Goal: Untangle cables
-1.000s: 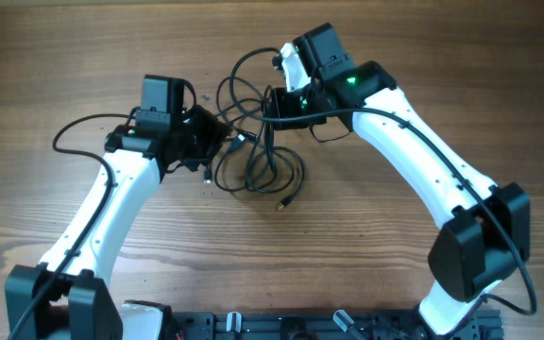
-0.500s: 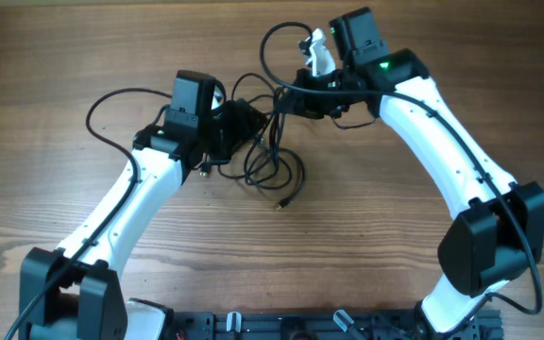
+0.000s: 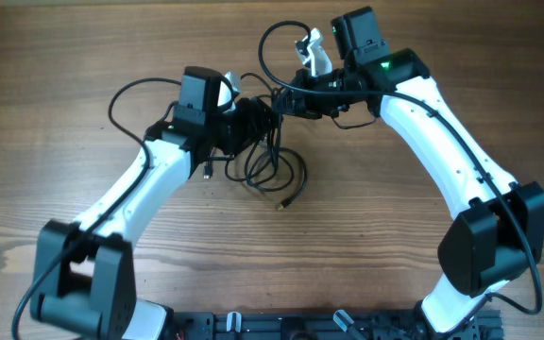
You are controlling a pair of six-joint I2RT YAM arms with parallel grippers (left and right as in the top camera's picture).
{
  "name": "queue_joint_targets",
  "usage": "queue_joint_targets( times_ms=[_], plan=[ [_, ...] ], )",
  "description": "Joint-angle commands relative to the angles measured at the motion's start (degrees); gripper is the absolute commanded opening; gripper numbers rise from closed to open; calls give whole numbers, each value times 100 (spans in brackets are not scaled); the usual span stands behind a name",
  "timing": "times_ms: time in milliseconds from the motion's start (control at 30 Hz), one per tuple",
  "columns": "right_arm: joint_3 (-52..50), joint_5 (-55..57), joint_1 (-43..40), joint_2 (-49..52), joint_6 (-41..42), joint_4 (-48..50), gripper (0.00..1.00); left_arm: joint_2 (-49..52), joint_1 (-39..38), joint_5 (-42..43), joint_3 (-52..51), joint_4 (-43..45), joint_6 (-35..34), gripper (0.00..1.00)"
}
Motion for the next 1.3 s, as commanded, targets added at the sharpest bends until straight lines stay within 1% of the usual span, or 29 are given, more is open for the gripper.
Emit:
queue_joint_targets(
  times_ms=[0,33,167,233,267,300,367,400,467,500,600,700,733,800,900,933,1000,1033,1133,1200,1233,1267],
  plan=[
    [157,-662,-4,-164,-101,103,4,380,-81,125,-37,7,66,53],
    [157,-719,-15,-184,-105,114,4,398,-79,122,-37,4,66,47],
    [157,-592,-238,-522,-109,118,4,417,-17,-26,-37,2,66,5],
    [157,35,-452,-866,-122,44,4,417,68,-24,-37,0,63,4],
    [157,531,-553,-1062,-122,-28,4,415,107,-24,-37,-4,66,4],
    [157,1132,-636,-1244,-122,-114,4,415,142,-22,-37,-7,66,4],
    [157,2704,-745,-1604,-101,-365,4,415,199,61,-37,-7,70,4],
    [157,3578,-748,-1722,-70,-492,4,413,234,166,-37,0,72,4],
    [157,4811,-745,-1812,111,-723,4,391,345,459,-35,11,103,4],
    [153,5375,-748,-1808,225,-874,4,358,437,721,-35,68,118,4],
    [87,5766,-748,-1698,254,-1036,4,125,833,1740,-33,393,118,4],
    [87,6155,-761,-1458,396,-1145,4,-310,1486,3023,-24,802,20,4],
    [87,6395,-826,-1294,520,-1178,4,-568,1880,3637,-24,984,-234,4],
    [87,6419,-1008,-1054,627,-1191,4,-863,2380,4269,-24,1147,-442,4],
    [87,6220,-1386,-785,638,-1198,4,-1086,2962,4629,-24,1150,-450,4],
    [87,5764,-1550,-748,505,-1187,4,-1097,3154,4671,-24,1121,-450,4],
    [87,4087,-1775,-737,-566,-1029,4,-1095,3283,4645,-26,1023,-444,4],
    [90,3001,-1823,-739,-1283,-944,4,-1095,3292,4614,-26,1025,-400,4],
    [90,1248,-1838,-739,-2400,-1032,4,-1095,3292,4507,-26,1025,-256,4],
    [90,1368,-1843,-739,-2277,-1075,4,-1095,3314,4444,-26,1023,-33,4],
    [90,2050,-1867,-737,-1606,-1113,4,-1095,3351,4371,-26,999,11,4],
    [90,3193,-1904,-737,-614,-1248,4,-1095,3421,4142,-26,839,179,4]
  ],
)
